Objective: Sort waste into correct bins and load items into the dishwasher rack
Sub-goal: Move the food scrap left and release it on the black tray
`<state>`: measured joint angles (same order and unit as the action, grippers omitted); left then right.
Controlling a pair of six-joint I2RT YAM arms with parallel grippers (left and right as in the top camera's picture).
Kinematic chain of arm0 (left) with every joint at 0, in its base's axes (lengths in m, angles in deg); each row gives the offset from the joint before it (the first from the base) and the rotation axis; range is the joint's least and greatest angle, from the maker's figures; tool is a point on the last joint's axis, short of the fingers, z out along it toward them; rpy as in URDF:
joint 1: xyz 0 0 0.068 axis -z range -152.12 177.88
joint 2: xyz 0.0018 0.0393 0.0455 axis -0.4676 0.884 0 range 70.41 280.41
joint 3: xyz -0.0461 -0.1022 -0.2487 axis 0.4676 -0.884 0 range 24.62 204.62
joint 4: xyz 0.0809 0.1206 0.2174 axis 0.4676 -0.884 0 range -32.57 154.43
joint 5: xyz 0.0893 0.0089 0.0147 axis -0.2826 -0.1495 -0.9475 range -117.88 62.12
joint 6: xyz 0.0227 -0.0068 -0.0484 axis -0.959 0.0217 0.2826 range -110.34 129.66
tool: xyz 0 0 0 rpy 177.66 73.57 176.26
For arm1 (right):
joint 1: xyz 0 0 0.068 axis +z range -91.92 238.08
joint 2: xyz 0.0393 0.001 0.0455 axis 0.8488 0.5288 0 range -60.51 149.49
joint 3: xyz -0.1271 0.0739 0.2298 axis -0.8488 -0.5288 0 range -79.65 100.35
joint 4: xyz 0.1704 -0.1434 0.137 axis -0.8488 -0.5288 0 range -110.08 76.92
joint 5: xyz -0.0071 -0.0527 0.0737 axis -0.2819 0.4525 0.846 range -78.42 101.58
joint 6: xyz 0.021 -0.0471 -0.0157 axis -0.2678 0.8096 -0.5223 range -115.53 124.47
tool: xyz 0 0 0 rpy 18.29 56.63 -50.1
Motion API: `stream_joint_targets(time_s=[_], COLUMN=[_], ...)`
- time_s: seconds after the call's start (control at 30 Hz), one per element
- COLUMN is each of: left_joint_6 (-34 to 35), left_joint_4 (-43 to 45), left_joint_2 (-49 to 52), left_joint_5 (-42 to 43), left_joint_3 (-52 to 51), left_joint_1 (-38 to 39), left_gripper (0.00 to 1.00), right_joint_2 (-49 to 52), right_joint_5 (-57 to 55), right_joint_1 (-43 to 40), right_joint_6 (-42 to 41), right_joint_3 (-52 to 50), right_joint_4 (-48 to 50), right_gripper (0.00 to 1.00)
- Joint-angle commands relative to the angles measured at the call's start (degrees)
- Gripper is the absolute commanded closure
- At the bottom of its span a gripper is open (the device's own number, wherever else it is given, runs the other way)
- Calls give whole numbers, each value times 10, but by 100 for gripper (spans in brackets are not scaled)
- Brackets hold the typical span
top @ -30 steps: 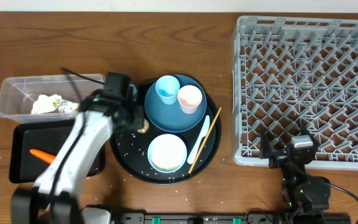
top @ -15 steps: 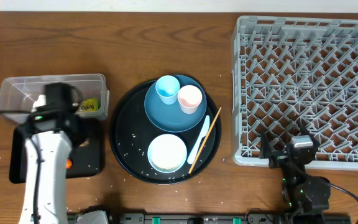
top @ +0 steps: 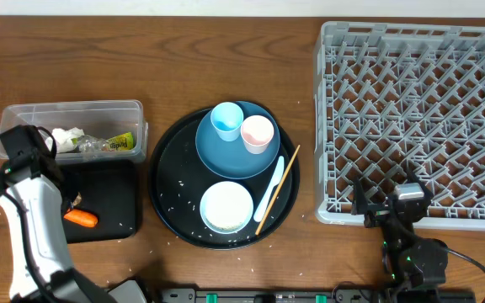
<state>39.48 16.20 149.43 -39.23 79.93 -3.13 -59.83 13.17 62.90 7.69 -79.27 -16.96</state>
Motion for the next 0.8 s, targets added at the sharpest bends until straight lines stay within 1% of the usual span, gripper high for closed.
stream_joint_targets(time_s=[0.0, 0.27, 0.43, 0.5, 0.57, 0.6, 0.67, 0.7, 0.73, 0.77], left_joint_6=[5, 5, 5, 5, 5, 5, 5, 5, 5, 5], left_joint_4=[14, 73, 104, 117, 128, 133, 140, 143, 143, 144], left_joint_2=[32, 94, 104, 104, 104, 104, 104, 104, 104, 104], left_joint_5=[1, 1, 2, 2, 2, 2, 2, 2, 2, 2], left_joint_3=[-7, -7, -7, -7, -7, -7, -7, -7, -7, -7], left_joint_1=[-7, -24, -43, -50, -54, -55, -55, -55, -55, -55], left_gripper=[94, 94, 93, 92, 84, 83, 73, 64, 52, 45], right_joint_2=[-2, -2, -2, -2, -2, -2, -2, -2, -2, -2], right_joint_5=[4, 3, 3, 3, 3, 3, 3, 4, 4, 3], right_joint_1=[-3, -3, -3, -3, -3, -3, -3, -3, -3, -3], right_joint_6=[5, 5, 5, 5, 5, 5, 5, 5, 5, 5], right_joint_3=[-1, -1, -1, -1, -1, -1, -1, -1, -1, -1], right_joint_4=[-2, -2, -2, -2, -2, -2, -2, -2, -2, -2], right_gripper=[1, 1, 1, 1, 1, 1, 1, 1, 1, 1])
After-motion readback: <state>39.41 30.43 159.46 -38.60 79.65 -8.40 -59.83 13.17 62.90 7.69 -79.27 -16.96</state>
